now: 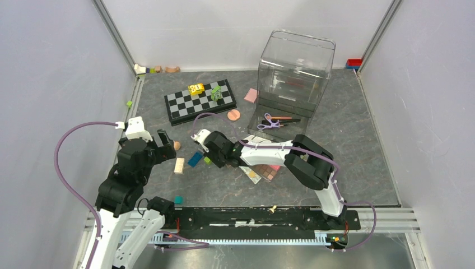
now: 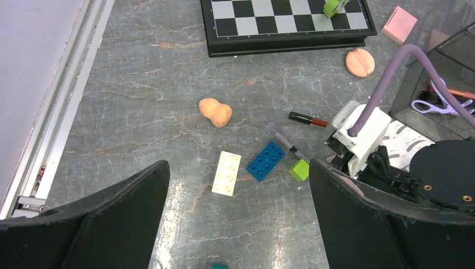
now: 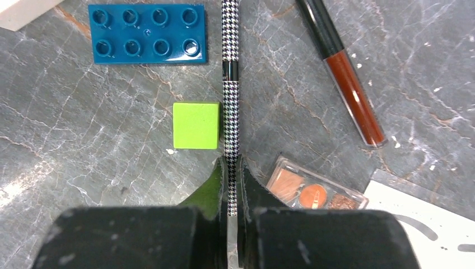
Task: Organize the makeup
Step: Pick up the makeup tool from the center of the board.
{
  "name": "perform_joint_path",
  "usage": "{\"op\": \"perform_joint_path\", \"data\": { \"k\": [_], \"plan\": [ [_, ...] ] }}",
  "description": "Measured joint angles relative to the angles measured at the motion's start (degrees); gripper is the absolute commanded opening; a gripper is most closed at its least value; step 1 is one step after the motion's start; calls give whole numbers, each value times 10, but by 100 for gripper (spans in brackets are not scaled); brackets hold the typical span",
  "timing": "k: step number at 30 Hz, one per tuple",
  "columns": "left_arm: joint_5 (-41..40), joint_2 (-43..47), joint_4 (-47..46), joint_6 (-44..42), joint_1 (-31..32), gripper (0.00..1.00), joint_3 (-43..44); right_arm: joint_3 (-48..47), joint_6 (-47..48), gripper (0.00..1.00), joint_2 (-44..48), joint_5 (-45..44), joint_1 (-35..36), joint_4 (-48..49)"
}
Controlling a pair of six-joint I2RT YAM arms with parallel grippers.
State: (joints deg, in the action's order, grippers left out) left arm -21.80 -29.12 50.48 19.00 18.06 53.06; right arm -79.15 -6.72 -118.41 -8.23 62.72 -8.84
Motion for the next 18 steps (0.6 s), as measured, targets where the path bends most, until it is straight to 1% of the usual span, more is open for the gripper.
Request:
{"op": "perform_joint_path", "data": {
  "k": [4, 10, 13, 18],
  "plan": [
    [0, 0, 0, 0, 0, 100, 0, 0, 5, 0, 21, -5, -2, -12],
    [0, 0, 0, 0, 0, 100, 0, 1, 15, 0, 83, -9, -18, -13],
    [0, 0, 0, 0, 0, 100, 0, 15, 52, 0, 117, -9, -31, -10],
    [0, 0, 0, 0, 0, 100, 0, 63, 146, 0, 172, -17, -62, -26]
  ]
}}
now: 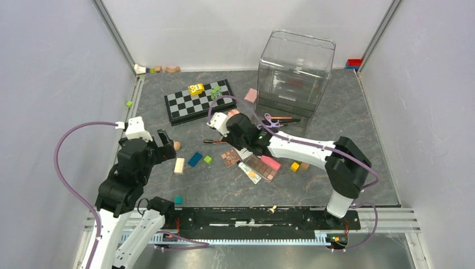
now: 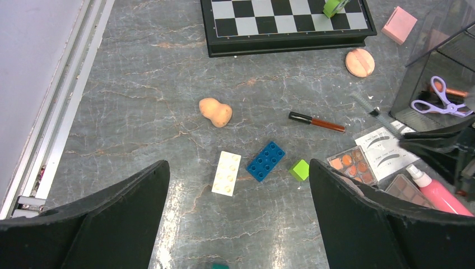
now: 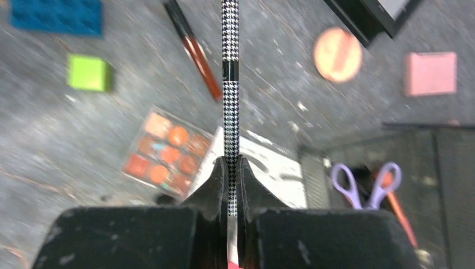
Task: Organize the makeup
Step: Pick up the makeup tool from the center of the board, then place the makeup tool in the drawer.
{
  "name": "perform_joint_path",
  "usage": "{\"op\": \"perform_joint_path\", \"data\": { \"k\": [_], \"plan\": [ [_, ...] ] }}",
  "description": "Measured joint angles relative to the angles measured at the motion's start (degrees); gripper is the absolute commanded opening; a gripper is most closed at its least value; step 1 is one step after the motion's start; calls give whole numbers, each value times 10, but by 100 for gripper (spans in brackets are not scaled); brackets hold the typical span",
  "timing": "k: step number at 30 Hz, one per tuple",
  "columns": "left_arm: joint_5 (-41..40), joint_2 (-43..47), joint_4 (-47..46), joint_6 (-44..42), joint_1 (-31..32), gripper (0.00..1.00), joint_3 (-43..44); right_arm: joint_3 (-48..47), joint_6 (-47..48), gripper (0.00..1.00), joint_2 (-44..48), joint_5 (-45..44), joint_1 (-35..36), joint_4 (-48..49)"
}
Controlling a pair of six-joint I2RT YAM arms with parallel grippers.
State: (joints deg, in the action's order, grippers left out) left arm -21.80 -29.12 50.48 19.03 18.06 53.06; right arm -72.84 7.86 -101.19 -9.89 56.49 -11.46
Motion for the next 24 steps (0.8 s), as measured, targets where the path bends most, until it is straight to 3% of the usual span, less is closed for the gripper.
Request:
{"op": "perform_joint_path", "data": {
  "k": [8, 14, 24],
  "plan": [
    [0, 0, 0, 0, 0, 100, 0, 89, 134, 0, 87, -1, -114, -45],
    [0, 0, 0, 0, 0, 100, 0, 108, 218, 0, 97, -3, -181, -84],
    [0, 0, 0, 0, 0, 100, 0, 114, 287, 1, 95, 65, -283, -111]
  ]
}}
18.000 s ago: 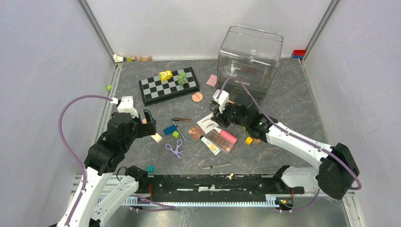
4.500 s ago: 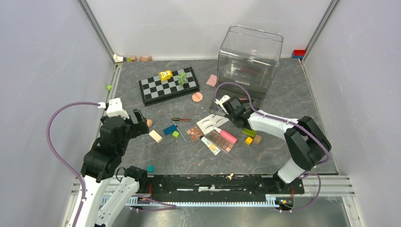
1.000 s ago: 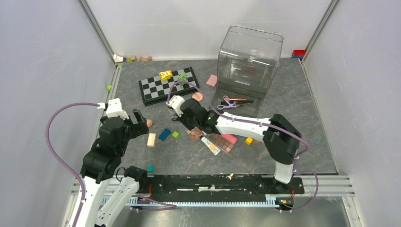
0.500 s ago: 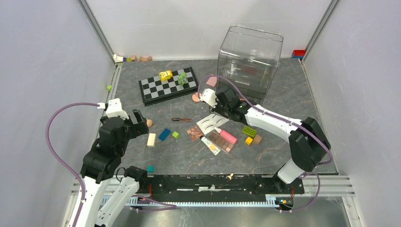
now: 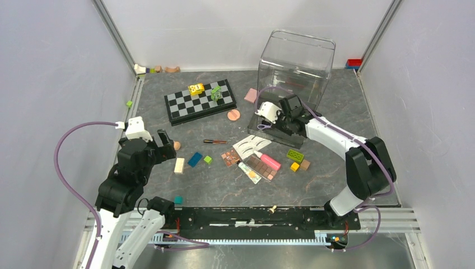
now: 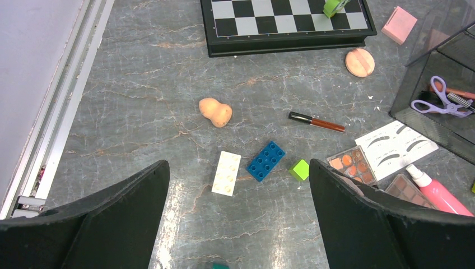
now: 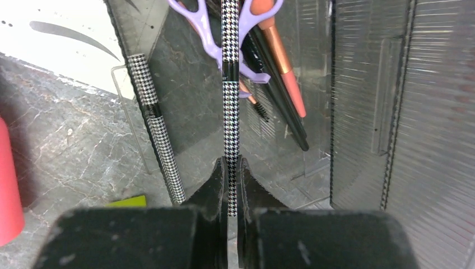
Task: Organize the makeup
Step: Place the makeup tool in the drawer.
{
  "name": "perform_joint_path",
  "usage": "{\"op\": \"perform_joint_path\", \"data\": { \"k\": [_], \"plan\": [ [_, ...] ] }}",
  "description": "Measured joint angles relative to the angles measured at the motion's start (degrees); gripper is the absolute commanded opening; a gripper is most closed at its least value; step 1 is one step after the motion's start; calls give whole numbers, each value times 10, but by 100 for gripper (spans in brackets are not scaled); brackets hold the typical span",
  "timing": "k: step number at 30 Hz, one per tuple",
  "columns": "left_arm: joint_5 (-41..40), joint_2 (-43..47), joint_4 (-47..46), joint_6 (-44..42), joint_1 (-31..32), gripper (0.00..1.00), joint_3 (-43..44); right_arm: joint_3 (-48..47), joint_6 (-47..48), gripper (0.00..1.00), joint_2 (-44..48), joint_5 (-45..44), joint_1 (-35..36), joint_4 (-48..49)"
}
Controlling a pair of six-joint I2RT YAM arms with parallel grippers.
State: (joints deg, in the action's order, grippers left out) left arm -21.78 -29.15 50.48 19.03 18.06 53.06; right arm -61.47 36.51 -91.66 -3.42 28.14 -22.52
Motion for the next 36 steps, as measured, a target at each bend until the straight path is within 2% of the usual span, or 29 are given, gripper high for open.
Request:
{"op": "perform_joint_path", "data": {
  "k": [13, 27, 36],
  "plan": [
    [5, -4, 0, 0, 0, 100, 0, -3, 33, 4, -20, 142, -20, -34],
    [9, -5, 0, 0, 0, 100, 0, -11, 26, 27, -46, 122, -20, -37],
    [9, -5, 0, 0, 0, 100, 0, -34, -3, 29, -46, 96, -20, -36]
  ]
}}
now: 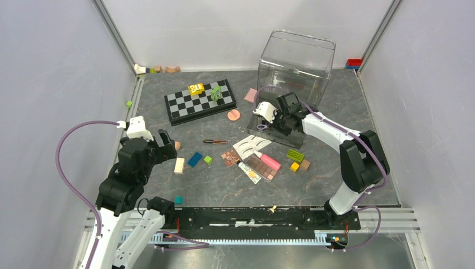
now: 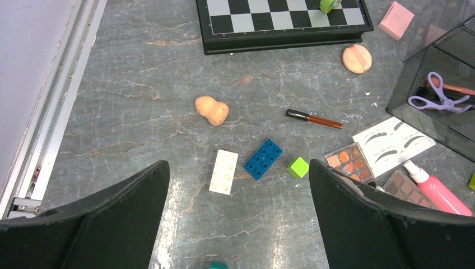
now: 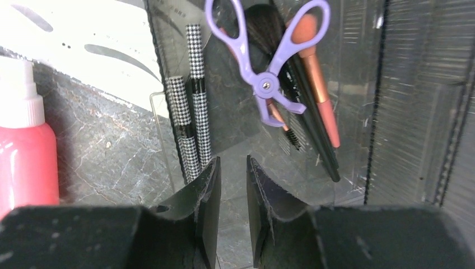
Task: Organize the makeup
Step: Place the makeup tool in the drawer, then close the drawer in the storage box.
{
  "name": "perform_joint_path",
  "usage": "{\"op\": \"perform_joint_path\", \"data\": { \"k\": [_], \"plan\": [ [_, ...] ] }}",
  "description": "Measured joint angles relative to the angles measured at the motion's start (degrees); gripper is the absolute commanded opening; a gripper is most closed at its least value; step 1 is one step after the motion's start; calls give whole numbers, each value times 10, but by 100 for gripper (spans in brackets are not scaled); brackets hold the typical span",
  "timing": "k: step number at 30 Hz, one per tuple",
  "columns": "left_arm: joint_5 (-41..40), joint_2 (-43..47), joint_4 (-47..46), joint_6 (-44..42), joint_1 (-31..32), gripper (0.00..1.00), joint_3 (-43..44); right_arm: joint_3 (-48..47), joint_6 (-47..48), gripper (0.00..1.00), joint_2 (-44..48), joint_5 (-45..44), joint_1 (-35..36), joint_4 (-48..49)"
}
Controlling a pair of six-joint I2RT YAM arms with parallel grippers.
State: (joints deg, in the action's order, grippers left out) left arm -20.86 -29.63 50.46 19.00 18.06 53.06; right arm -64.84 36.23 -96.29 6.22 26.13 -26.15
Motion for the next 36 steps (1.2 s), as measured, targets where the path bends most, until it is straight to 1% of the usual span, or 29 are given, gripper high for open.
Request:
{"op": "perform_joint_path", "data": {
  "k": [7, 10, 14, 15, 19, 22, 25, 29, 30, 31, 33, 35, 36],
  "plan": [
    [0, 0, 0, 0, 0, 100, 0, -19, -45, 30, 16, -3, 0, 12],
    [0, 0, 0, 0, 0, 100, 0, -24, -79, 27, 36, 14, 0, 24],
    [0, 0, 0, 0, 0, 100, 0, -25, -124, 27, 67, 37, 11, 51],
    [0, 0, 0, 0, 0, 100, 0, -25, -134, 27, 75, 38, 20, 58],
    [0, 0, 0, 0, 0, 100, 0, -25, -177, 36, 96, 36, 76, 81],
    [0, 0, 0, 0, 0, 100, 0, -25, -209, 38, 97, 15, 123, 87],
    [0, 0, 0, 0, 0, 100, 0, -24, -246, 46, 97, 8, 155, 85],
    [0, 0, 0, 0, 0, 100, 0, -1, -294, 49, 109, -2, 156, 85],
    [0, 0, 0, 0, 0, 100, 0, 8, -306, 57, 116, -3, 154, 84],
    [0, 0, 0, 0, 0, 100, 0, 19, -318, 67, 123, -7, 154, 83],
    [0, 0, 0, 0, 0, 100, 0, 41, -342, 71, 140, -13, 153, 80],
    [0, 0, 0, 0, 0, 100, 0, 61, -356, 79, 156, -18, 153, 74],
    [0, 0, 0, 0, 0, 100, 0, 71, -363, 85, 163, -19, 153, 73]
  ]
}}
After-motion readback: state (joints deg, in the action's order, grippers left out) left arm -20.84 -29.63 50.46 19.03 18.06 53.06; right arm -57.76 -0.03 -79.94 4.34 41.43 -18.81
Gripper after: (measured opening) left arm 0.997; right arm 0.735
